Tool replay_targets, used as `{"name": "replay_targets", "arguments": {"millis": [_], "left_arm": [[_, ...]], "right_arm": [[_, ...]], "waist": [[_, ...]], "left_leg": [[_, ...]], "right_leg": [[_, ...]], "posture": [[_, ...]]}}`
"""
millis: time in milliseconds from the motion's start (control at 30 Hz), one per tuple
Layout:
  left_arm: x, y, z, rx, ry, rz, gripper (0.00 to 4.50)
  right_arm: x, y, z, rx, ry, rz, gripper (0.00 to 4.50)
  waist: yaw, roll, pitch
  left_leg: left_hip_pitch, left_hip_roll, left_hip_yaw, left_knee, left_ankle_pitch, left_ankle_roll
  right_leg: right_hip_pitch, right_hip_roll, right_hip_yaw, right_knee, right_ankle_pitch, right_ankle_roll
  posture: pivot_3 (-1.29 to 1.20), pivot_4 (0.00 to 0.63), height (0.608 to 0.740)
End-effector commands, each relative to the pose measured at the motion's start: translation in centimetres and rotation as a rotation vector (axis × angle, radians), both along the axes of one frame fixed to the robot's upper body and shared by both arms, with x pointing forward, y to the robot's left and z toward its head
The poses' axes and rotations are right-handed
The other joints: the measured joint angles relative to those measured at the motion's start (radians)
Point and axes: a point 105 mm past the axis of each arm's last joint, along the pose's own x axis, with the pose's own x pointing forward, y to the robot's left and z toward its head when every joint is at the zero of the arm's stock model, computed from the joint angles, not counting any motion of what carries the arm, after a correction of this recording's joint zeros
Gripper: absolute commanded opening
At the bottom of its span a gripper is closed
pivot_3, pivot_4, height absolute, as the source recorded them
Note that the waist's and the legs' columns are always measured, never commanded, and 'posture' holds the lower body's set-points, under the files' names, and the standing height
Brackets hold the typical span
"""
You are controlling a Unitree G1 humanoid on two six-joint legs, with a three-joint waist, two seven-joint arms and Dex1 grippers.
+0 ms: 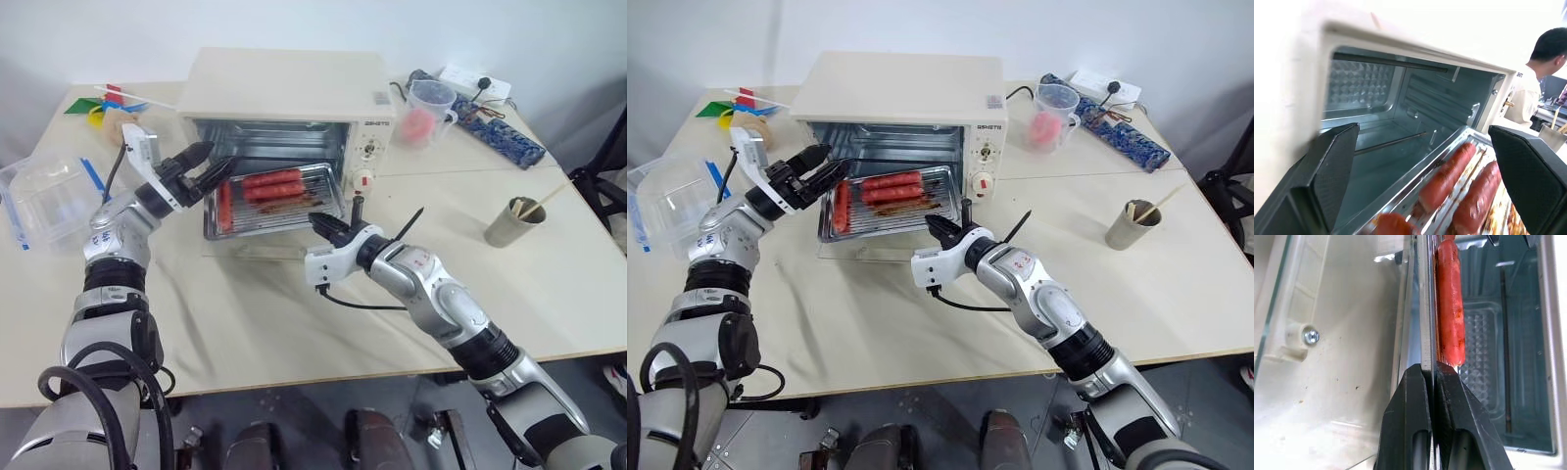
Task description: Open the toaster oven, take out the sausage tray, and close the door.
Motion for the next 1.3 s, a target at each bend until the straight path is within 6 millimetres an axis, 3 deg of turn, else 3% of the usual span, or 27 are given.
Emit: {"name": "replay_targets", "arguments": {"millis": [33,167,333,633,1267,1300], "left_arm": [[-1.4,1.0,1.4,0.028,-0.043,-0.011,4.5],[-3.0,1.7,0.5,0.098,0.028,-0.019,4.5],[-5.4,2.8,-1.6,0.12,0.275,-0.022,4.5],[-8.6,3.4,-2.5,-0.1,0.557,-0.055,4.5],[-9.7,1.6,-5.4,-0.293,0.877,-0.146,4.5],[-9.6,1.5,-5.4,-0.308,0.881,-0.152,4.32]], "right_arm": [[-1.3,-0.2,2.0,0.039,-0.075,0.046,0.02],[-2.0,-0.6,2.0,0.035,-0.079,0.066,0.02],[-2.3,-1.2,2.6,0.038,-0.106,0.085,0.02],[-3.6,-1.1,3.1,0.06,-0.104,0.172,0.02],[-4.4,-0.3,3.8,0.075,-0.099,0.233,0.02],[-4.5,-0.3,3.8,0.076,-0.094,0.238,0.0]], "waist": [[0.001,0.0,0.0],[0.004,0.0,0.0],[0.007,0.0,0.0],[0.031,0.0,0.0],[0.04,0.0,0.0],[0.04,0.0,0.0]], "left_leg": [[0.0,0.0,0.0,0.0,0.0,0.0],[0.0,0.0,0.0,0.001,0.0,0.0],[0.0,0.0,-0.001,0.003,0.0,0.0],[0.0,0.0,-0.001,0.005,0.0,0.0],[0.0,0.0,0.0,0.007,0.0,0.0],[0.0,0.0,0.0,0.007,0.0,0.0]], "right_leg": [[0.0,0.0,0.0,0.0,0.0,0.0],[0.0,0.0,0.0,0.0,0.0,0.0],[0.001,0.0,0.002,0.001,0.0,0.0],[0.001,0.0,0.004,0.001,0.0,0.0],[0.002,0.0,0.005,0.001,0.0,0.0],[0.002,0.0,0.005,0.001,0.0,0.0]], "posture": [[0.0,0.15,0.74],[0.0,0.15,0.74],[0.0,0.15,0.74],[0.0,0.15,0.74],[0.0,0.15,0.74],[0.0,0.15,0.74]]}}
